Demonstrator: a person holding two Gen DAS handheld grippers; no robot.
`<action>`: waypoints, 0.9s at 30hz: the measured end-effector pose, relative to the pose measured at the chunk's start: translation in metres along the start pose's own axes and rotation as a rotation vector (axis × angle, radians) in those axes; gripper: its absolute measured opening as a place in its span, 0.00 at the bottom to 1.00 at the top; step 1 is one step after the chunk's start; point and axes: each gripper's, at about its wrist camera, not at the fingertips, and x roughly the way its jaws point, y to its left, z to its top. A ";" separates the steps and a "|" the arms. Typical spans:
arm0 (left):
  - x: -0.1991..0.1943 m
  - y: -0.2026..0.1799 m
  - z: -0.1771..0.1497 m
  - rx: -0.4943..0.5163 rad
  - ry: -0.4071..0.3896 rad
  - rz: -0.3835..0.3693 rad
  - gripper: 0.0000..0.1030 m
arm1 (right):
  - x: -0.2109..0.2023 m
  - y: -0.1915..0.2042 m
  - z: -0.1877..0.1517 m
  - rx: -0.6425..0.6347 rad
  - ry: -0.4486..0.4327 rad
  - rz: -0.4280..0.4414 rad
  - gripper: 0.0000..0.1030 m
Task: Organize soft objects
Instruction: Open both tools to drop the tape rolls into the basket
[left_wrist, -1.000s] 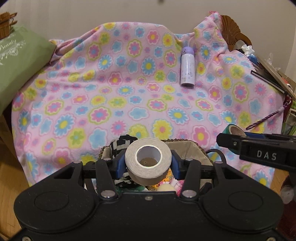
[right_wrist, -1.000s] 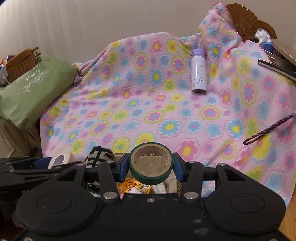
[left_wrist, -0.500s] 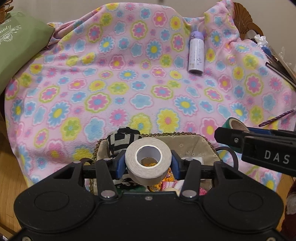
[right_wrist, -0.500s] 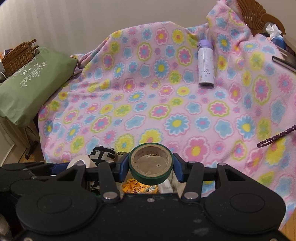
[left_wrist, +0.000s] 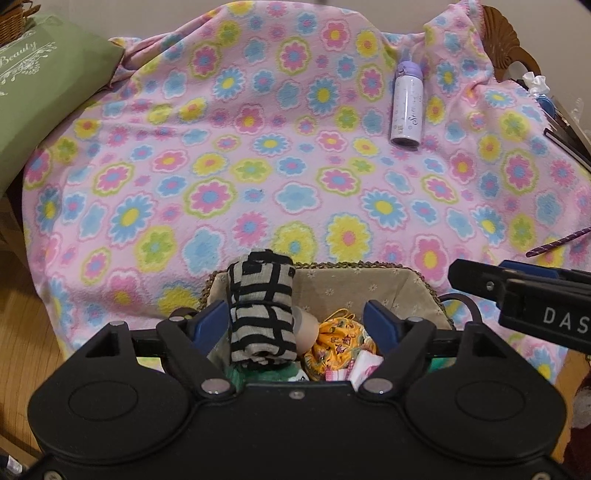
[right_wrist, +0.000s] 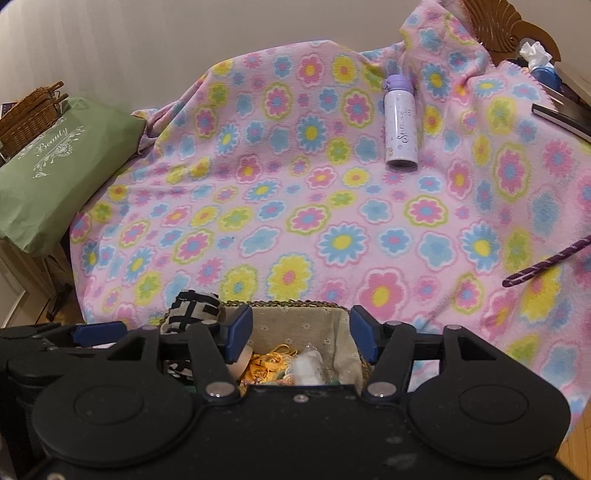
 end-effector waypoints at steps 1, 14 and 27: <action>-0.001 0.000 0.000 -0.003 0.005 0.001 0.75 | -0.001 0.000 0.000 0.004 0.001 -0.004 0.63; -0.013 -0.006 -0.012 0.013 0.056 0.063 0.75 | -0.017 -0.005 -0.008 0.006 -0.008 -0.048 0.91; -0.022 0.002 -0.027 0.002 0.095 0.107 0.76 | -0.025 -0.003 -0.026 -0.037 0.081 -0.088 1.00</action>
